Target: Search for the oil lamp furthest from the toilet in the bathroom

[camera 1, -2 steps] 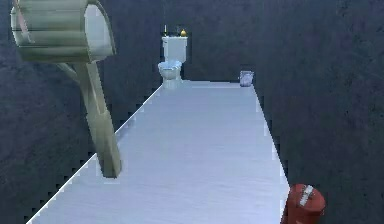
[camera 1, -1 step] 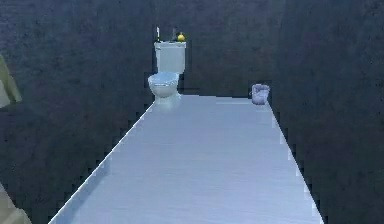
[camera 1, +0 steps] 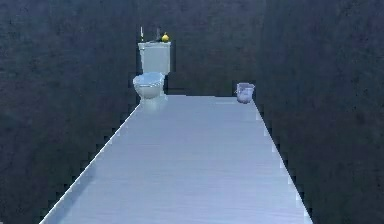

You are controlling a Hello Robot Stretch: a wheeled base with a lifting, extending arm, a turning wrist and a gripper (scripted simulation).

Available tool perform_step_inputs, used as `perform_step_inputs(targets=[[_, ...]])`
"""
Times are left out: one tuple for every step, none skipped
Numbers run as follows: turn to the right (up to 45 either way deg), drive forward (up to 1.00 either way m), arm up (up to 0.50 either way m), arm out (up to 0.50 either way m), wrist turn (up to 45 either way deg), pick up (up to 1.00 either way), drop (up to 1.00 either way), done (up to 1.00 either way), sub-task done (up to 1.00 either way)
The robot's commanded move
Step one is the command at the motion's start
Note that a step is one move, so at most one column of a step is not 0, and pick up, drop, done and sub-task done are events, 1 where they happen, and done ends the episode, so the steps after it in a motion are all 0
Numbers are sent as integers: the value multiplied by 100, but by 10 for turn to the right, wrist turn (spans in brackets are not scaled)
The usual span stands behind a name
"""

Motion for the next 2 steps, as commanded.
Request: perform_step_inputs(targets=[[0, 100, 0, 0, 0, 0, 0, 0, 0], [0, 100, 0, 0, 0, 0, 0, 0, 0]])
